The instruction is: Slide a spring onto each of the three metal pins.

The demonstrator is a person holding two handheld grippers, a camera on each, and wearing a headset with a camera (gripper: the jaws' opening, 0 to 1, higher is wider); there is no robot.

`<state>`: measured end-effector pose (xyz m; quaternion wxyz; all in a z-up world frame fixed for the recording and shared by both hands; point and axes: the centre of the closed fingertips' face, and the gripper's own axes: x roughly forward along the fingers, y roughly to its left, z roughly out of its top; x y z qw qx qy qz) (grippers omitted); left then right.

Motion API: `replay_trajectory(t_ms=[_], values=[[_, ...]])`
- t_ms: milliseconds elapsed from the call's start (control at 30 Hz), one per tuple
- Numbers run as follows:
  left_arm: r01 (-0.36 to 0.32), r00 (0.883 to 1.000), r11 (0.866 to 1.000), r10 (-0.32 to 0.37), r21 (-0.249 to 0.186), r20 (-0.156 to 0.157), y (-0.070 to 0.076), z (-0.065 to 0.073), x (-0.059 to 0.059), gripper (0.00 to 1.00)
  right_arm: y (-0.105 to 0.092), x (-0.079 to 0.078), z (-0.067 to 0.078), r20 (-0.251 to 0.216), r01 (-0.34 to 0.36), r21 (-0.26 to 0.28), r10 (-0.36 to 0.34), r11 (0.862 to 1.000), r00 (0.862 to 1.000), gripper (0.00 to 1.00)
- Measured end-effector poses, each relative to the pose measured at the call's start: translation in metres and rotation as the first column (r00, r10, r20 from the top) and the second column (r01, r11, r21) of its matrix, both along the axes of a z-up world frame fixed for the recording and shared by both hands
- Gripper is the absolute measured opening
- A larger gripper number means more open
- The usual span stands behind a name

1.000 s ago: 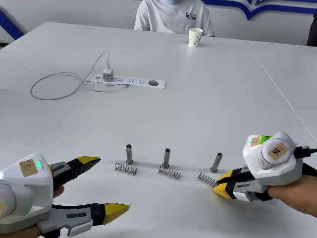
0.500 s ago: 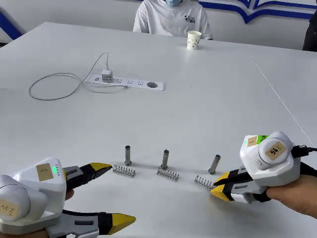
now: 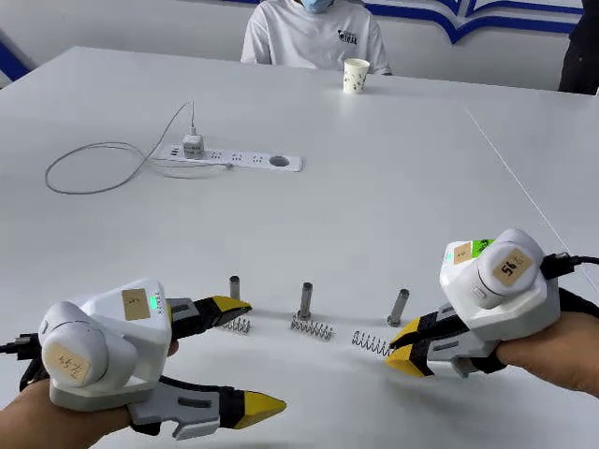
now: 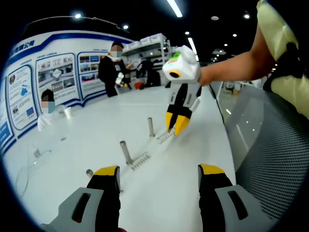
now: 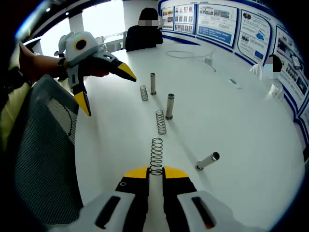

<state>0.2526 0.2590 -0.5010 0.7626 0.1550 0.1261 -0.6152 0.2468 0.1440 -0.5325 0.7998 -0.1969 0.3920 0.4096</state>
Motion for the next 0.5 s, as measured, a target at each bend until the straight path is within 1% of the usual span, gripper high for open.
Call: replay_trajectory(t_ms=[133, 500], values=[[0.02, 1.0, 1.0, -0.02, 0.001, -0.001, -0.007, -0.001, 0.0, 0.63, 0.007, -0.003, 0.004, -0.01, -0.022, 0.009, 0.022, 1.0, 1.0, 0.11], [0.085, 0.996, 0.996, -0.086, 0.024, 0.02, -0.028, -0.004, -0.008, 0.58, 0.023, -0.007, 0.011, -0.03, -0.068, 0.02, 0.068, 0.998, 0.997, 0.11]])
